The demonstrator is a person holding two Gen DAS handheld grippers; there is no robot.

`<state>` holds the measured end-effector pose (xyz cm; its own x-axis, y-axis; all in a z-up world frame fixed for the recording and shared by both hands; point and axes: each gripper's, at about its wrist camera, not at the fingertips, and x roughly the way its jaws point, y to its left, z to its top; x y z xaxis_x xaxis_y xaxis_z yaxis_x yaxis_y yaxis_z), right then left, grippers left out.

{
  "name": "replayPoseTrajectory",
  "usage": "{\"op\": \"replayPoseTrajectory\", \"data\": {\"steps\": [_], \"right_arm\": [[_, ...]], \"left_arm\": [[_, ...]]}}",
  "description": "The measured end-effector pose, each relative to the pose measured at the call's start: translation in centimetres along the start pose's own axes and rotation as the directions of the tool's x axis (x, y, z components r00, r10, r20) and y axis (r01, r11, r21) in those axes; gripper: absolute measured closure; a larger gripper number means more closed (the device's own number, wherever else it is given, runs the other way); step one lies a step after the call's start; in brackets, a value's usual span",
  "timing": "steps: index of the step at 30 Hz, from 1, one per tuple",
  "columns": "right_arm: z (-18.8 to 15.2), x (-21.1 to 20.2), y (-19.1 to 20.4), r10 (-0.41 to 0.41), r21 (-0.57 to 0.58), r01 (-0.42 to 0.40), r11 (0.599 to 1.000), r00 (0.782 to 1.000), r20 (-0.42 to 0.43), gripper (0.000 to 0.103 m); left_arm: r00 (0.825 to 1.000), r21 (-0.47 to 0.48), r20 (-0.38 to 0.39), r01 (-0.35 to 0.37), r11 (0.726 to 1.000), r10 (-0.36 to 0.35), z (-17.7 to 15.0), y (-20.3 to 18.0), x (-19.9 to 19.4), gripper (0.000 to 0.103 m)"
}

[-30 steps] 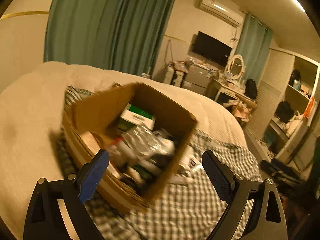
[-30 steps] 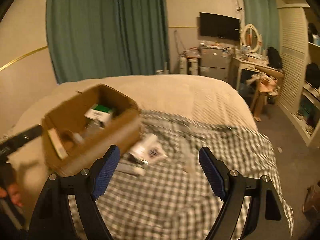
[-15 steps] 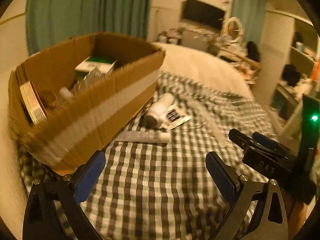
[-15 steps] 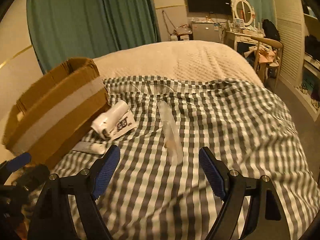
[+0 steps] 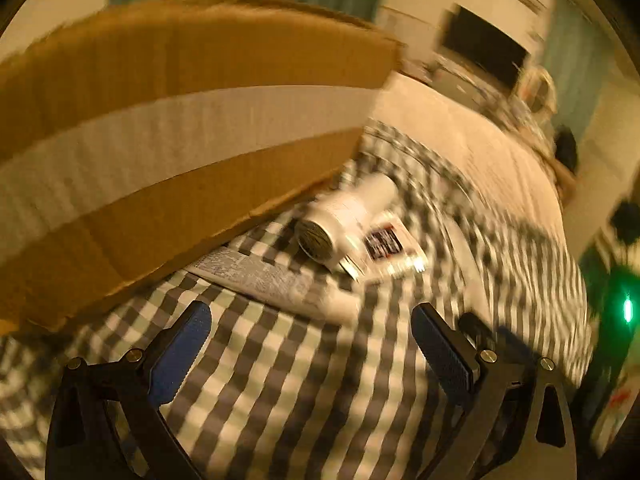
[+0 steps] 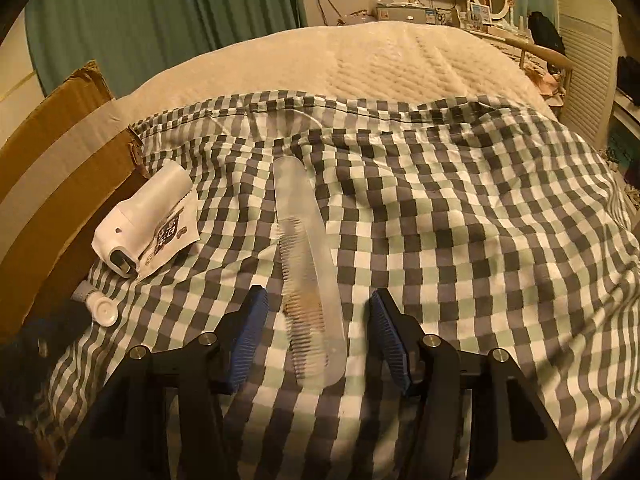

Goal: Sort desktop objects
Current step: 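Grasp the clear comb with the right tool while the left tool grasps the white toothpaste tube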

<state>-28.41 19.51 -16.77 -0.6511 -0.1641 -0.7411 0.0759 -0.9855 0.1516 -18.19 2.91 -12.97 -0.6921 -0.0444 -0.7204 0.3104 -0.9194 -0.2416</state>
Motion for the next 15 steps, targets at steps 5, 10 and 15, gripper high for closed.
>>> {"op": "replayPoseTrajectory", "data": {"steps": [5, 10, 15], "right_arm": [[-0.2, 0.0, -1.2, 0.03, 0.037, -0.03, 0.999, 1.0, 0.009, 0.063], [-0.6, -0.2, -1.2, 0.042, 0.044, -0.043, 0.998, 0.999, 0.014, 0.065], [-0.8, -0.8, -0.9, 0.018, 0.035, -0.018, 0.999, 1.0, -0.006, 0.074]], "left_arm": [[0.997, -0.213, -0.017, -0.074, 0.974, 0.072, 0.7, 2.1, 2.5, 0.0], [0.986, -0.102, -0.028, -0.165, 0.981, 0.163, 0.7, 1.5, 3.6, 0.034], [0.995, -0.054, -0.076, -0.072, 0.996, 0.067, -0.1, 3.4, 1.8, 0.067]]}}
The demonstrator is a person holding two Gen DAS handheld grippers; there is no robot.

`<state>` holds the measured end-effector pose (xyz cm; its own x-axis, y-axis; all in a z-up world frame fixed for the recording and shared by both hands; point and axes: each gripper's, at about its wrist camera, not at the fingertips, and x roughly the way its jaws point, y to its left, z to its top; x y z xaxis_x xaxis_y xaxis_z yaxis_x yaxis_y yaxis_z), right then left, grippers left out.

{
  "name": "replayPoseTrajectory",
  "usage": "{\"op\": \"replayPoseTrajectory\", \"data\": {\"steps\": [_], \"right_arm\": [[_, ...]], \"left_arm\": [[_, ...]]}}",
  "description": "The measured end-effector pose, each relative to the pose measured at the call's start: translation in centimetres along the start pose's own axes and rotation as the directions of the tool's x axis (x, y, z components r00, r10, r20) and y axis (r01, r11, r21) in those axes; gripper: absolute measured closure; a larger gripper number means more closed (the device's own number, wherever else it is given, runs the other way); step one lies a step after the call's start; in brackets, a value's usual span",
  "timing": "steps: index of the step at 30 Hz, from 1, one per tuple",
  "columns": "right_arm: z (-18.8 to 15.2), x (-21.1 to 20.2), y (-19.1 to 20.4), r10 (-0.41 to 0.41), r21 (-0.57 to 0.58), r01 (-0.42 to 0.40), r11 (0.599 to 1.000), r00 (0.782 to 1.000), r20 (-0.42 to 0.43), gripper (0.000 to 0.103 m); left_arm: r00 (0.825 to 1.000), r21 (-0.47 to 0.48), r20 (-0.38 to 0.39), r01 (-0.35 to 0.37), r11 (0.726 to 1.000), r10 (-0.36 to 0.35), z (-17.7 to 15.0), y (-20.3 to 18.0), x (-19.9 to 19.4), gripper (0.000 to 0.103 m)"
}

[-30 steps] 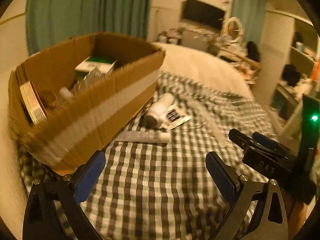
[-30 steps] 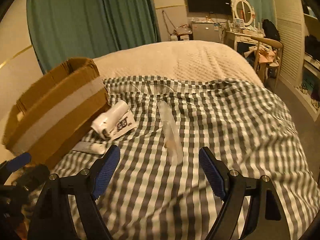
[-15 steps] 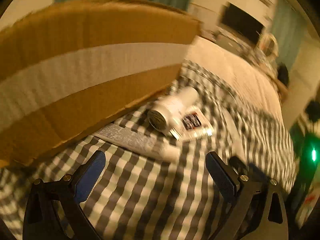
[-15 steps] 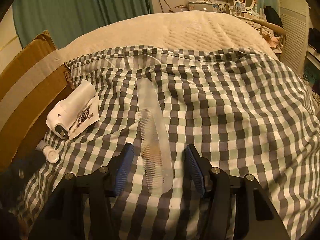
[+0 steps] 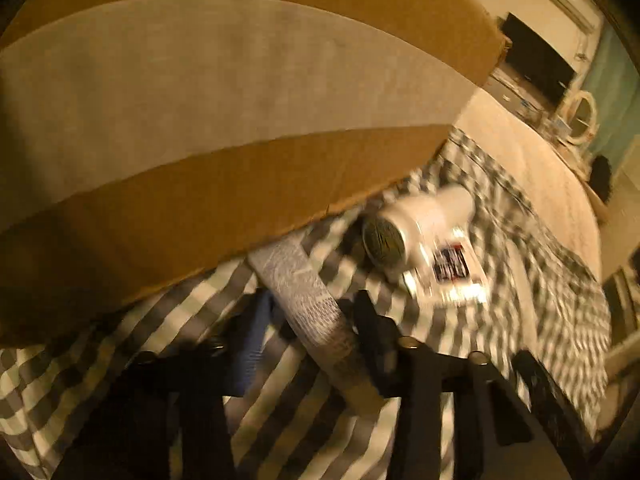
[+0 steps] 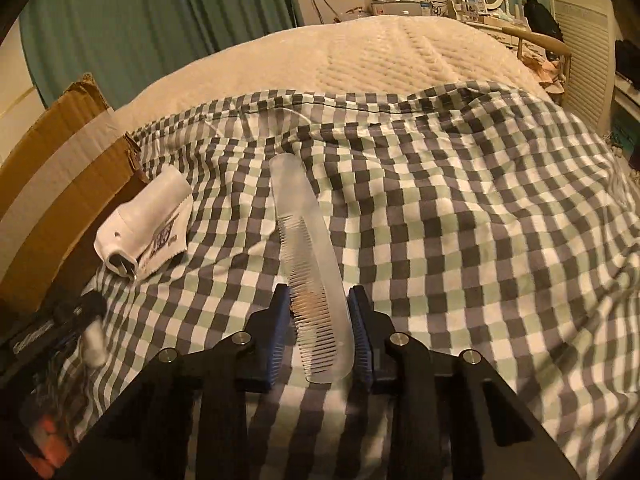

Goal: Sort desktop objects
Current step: 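Grasp the clear comb with the right tool while the left tool grasps the white toothpaste tube, then carry the comb and toothpaste tube into the cardboard box and open both tools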

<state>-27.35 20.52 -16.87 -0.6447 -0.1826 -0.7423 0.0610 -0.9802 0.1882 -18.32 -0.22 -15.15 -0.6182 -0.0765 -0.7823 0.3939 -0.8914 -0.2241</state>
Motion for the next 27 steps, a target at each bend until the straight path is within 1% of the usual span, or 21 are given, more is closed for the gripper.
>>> {"op": "replayPoseTrajectory", "data": {"steps": [3, 6, 8, 9, 11, 13, 14, 16, 18, 20, 22, 24, 27], "right_arm": [[-0.4, -1.2, 0.6, -0.013, -0.018, 0.013, 1.0, 1.0, -0.014, 0.076], [-0.9, -3.1, 1.0, -0.013, -0.04, 0.013, 0.999, 1.0, -0.017, 0.077], [-1.6, -4.7, 1.3, -0.016, -0.056, 0.015, 0.998, 1.0, -0.024, 0.077], [-1.8, -5.3, 1.3, -0.013, -0.057, 0.012, 0.998, 1.0, -0.028, 0.077], [-2.3, -6.7, 1.3, -0.01, -0.054, 0.008, 0.998, 0.999, -0.037, 0.077], [-2.9, -8.4, 1.3, -0.015, -0.057, 0.013, 0.998, 0.999, -0.036, 0.077], [-3.4, -9.7, 1.3, -0.018, -0.054, 0.017, 0.998, 0.999, -0.032, 0.077], [-4.0, -11.1, 1.2, -0.017, -0.04, 0.016, 0.999, 0.999, -0.028, 0.077], [-5.3, -12.9, 1.2, -0.015, -0.022, 0.014, 1.0, 0.999, -0.032, 0.077], [-6.4, -14.1, 1.6, -0.021, -0.028, 0.019, 0.999, 0.999, -0.05, 0.077], [-7.3, -14.9, 2.3, -0.039, -0.054, 0.035, 0.998, 0.997, -0.065, 0.077], [-7.8, -15.7, 3.0, -0.048, -0.073, 0.043, 0.996, 0.996, -0.071, 0.077], [-7.6, -17.0, 4.0, -0.057, -0.093, 0.051, 0.994, 0.997, -0.06, 0.077]], "left_arm": [[0.997, 0.061, -0.059, 0.053, 0.997, -0.05, -0.8, 1.2, -1.4, 0.077], [0.989, 0.063, -0.117, 0.103, 0.993, -0.095, -1.5, 3.1, -3.4, 0.077], [0.983, 0.067, -0.137, 0.133, 0.989, -0.123, -1.9, 3.8, -4.7, 0.077], [0.983, 0.075, -0.135, 0.134, 0.988, -0.123, -2.3, 4.3, -5.6, 0.077], [0.978, 0.089, -0.164, 0.143, 0.986, -0.127, -2.8, 4.9, -6.6, 0.077], [0.972, 0.085, -0.191, 0.153, 0.985, -0.135, -3.2, 4.7, -7.2, 0.077], [0.971, 0.087, -0.19, 0.161, 0.983, -0.143, -3.6, 5.0, -8.0, 0.077], [0.971, 0.118, -0.187, 0.171, 0.978, -0.147, -4.2, 5.1, -9.3, 0.077], [0.967, 0.171, -0.198, 0.196, 0.966, -0.161, -4.9, 4.9, -10.5, 0.077], [0.964, 0.204, -0.205, 0.209, 0.957, -0.167, -5.2, 4.8, -11.2, 0.077], [0.961, 0.205, -0.205, 0.227, 0.952, -0.185, -4.8, 4.7, -11.8, 0.077], [0.961, 0.211, -0.186, 0.244, 0.947, -0.206, -4.5, 4.9, -13.0, 0.077], [0.958, 0.222, -0.149, 0.274, 0.936, -0.245, -3.4, 5.0, -14.8, 0.077]]}}
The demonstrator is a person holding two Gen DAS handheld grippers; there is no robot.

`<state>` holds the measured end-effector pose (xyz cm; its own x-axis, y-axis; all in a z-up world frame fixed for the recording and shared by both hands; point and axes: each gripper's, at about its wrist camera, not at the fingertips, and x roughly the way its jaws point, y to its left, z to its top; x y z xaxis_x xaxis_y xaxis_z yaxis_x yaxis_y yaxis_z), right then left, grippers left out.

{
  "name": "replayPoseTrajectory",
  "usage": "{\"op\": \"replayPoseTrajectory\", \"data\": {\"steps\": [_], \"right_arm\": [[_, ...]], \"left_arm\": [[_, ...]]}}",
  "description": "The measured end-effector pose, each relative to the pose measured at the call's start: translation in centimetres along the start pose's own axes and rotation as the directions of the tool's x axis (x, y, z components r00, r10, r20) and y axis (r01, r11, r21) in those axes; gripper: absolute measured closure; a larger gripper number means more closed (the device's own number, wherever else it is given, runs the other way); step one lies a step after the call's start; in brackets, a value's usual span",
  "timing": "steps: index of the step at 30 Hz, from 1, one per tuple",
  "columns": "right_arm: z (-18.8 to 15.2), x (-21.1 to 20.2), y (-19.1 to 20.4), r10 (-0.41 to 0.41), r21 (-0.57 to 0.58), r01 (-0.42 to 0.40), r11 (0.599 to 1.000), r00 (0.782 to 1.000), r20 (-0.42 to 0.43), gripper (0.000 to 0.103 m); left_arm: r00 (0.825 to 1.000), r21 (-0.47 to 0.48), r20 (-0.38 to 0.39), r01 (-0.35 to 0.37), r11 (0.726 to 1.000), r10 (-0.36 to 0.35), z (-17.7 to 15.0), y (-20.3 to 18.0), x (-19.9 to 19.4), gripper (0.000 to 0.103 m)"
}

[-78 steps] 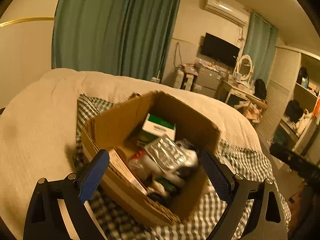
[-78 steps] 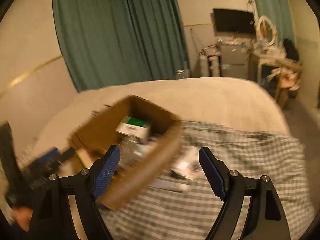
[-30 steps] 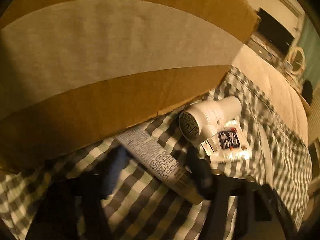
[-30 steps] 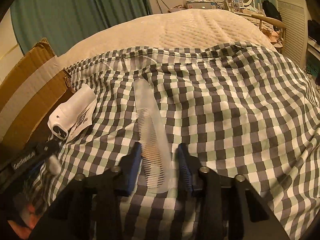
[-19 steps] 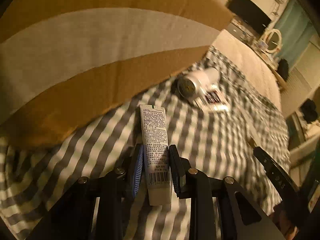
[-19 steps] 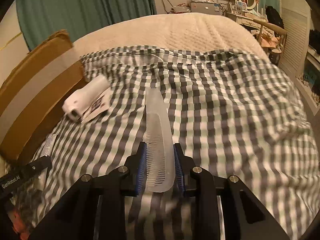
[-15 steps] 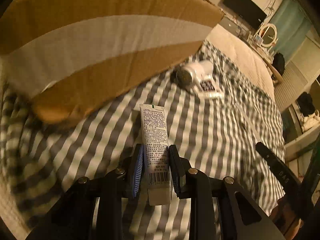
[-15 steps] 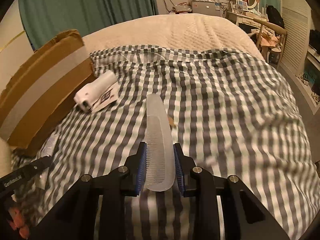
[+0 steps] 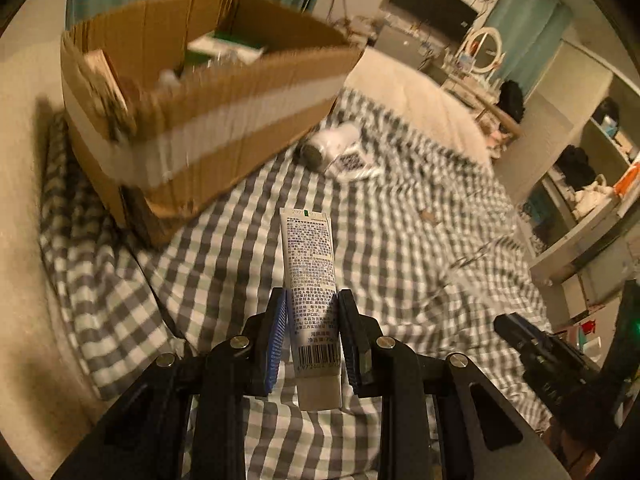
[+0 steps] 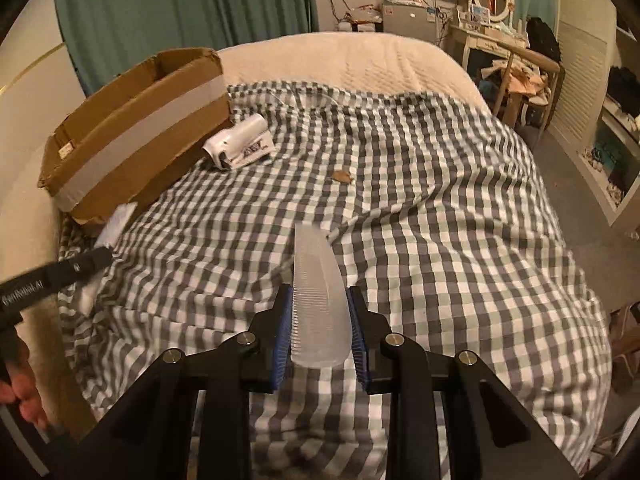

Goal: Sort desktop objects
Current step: 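Carry the comb and toothpaste tube into the cardboard box and open both tools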

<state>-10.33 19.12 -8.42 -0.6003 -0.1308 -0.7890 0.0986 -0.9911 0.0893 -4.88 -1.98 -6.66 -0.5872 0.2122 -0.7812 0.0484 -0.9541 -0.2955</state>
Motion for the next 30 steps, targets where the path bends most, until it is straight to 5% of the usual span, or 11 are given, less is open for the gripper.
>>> {"op": "replayPoseTrajectory", "data": {"steps": [6, 8, 9, 13, 17, 22, 23, 26, 30], "right_arm": [[1.3, -3.2, 1.2, -0.006, -0.017, 0.007, 1.0, 0.999, 0.047, 0.079], [2.0, -4.6, 1.5, -0.018, -0.016, 0.019, 1.0, 0.996, 0.092, 0.085], [2.5, -5.3, 1.8, -0.024, -0.022, 0.027, 0.999, 0.994, 0.11, 0.099], [4.9, -6.8, 2.8, -0.029, -0.053, 0.036, 0.998, 0.989, 0.142, 0.098], [5.2, -4.7, 2.6, -0.015, -0.049, 0.019, 0.999, 0.995, 0.094, 0.098], [2.7, 0.5, 1.2, 0.033, 0.097, -0.032, 0.995, 0.999, -0.007, 0.098], [2.1, 1.5, 1.1, 0.035, 0.106, -0.032, 0.994, 0.999, -0.027, 0.098], [0.3, 4.0, 0.8, 0.065, 0.118, -0.056, 0.991, 0.995, -0.073, 0.075], [-0.4, 5.8, 0.7, 0.082, 0.105, -0.07, 0.992, 0.99, -0.111, 0.074]], "left_arm": [[0.996, 0.034, 0.064, 0.055, 0.998, -0.057, 2.3, -0.1, -3.1, 0.077], [0.993, 0.047, 0.09, 0.074, 0.996, -0.078, 3.4, -0.3, -4.1, 0.077], [0.991, 0.055, 0.104, 0.082, 0.995, -0.087, 4.0, -0.3, -4.6, 0.077], [0.982, 0.086, 0.15, 0.1, 0.991, -0.112, 6.5, -0.4, -5.9, 0.077], [0.977, 0.111, 0.174, 0.101, 0.989, -0.12, 7.5, 0.1, -6.0, 0.077], [0.98, 0.093, 0.146, 0.123, 0.988, -0.136, 7.2, 1.4, -4.1, 0.077], [0.981, 0.088, 0.141, 0.121, 0.989, -0.133, 7.2, 1.6, -3.7, 0.077], [0.984, 0.086, 0.118, 0.128, 0.988, -0.137, 6.7, 1.8, -2.7, 0.077], [0.986, 0.098, 0.088, 0.131, 0.987, -0.139, 6.0, 1.1, -1.5, 0.077]]}}
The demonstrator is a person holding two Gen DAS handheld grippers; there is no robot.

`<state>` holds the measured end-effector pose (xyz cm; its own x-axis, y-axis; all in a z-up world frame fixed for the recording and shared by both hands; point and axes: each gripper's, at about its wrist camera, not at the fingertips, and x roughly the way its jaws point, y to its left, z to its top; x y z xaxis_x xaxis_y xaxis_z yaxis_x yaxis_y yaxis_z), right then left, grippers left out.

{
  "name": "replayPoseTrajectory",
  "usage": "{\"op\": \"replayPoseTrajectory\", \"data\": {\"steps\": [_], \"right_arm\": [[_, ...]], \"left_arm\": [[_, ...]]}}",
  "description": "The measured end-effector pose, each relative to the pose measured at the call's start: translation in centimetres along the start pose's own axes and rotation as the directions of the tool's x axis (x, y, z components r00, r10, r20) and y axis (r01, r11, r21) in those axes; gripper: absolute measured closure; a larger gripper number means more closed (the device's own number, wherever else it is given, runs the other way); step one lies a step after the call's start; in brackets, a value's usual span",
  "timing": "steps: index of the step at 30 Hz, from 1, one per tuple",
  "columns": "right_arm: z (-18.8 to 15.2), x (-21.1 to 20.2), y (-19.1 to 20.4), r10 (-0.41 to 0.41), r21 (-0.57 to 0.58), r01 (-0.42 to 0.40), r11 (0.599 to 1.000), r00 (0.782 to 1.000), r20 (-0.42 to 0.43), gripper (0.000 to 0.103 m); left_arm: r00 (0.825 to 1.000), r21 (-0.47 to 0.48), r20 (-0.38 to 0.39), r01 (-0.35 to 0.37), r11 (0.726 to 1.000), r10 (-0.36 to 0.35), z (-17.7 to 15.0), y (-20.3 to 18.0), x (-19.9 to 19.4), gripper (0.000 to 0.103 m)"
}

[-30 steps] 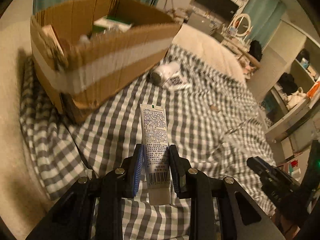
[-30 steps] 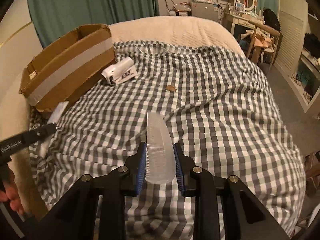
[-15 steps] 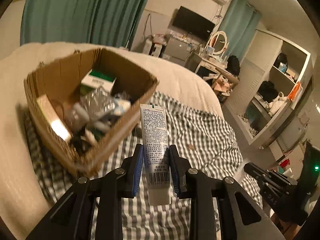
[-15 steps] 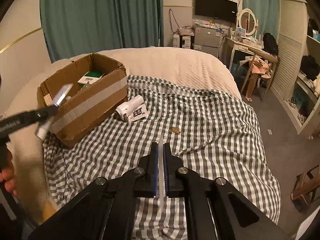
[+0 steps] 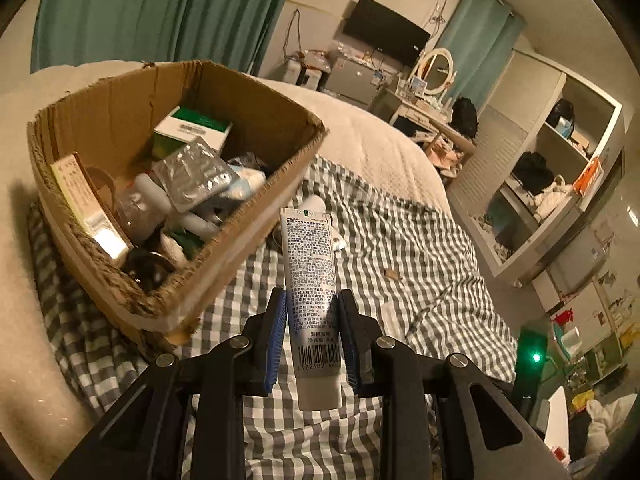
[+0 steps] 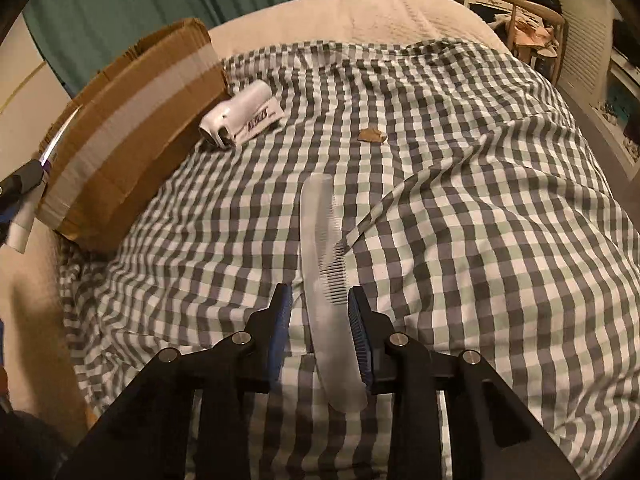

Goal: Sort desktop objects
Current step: 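Carry the comb and toothpaste tube into the cardboard box and open both tools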

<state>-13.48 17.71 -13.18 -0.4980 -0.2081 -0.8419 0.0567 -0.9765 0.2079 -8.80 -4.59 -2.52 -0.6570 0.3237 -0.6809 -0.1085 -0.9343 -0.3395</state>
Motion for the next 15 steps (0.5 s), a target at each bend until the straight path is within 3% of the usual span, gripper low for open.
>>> {"op": "replayPoseTrajectory", "data": {"steps": [4, 9, 15], "right_arm": [[-0.2, 1.6, 0.2, -0.002, -0.038, 0.001, 0.999, 1.0, -0.023, 0.074], [-0.7, 3.2, 1.1, -0.097, -0.139, 0.094, 0.986, 0.995, -0.015, 0.074], [-0.5, 0.8, 0.3, -0.033, -0.064, 0.035, 0.997, 0.999, 0.033, 0.077]], "left_arm": [[1.0, 0.022, -0.021, 0.017, 1.0, -0.017, -0.5, -1.1, 1.0, 0.077], [0.999, 0.035, -0.044, 0.004, 0.999, -0.003, -1.0, -1.6, 2.1, 0.077], [0.999, 0.054, -0.039, 0.002, 0.999, 0.0, -1.2, -2.2, 2.1, 0.077]]}}
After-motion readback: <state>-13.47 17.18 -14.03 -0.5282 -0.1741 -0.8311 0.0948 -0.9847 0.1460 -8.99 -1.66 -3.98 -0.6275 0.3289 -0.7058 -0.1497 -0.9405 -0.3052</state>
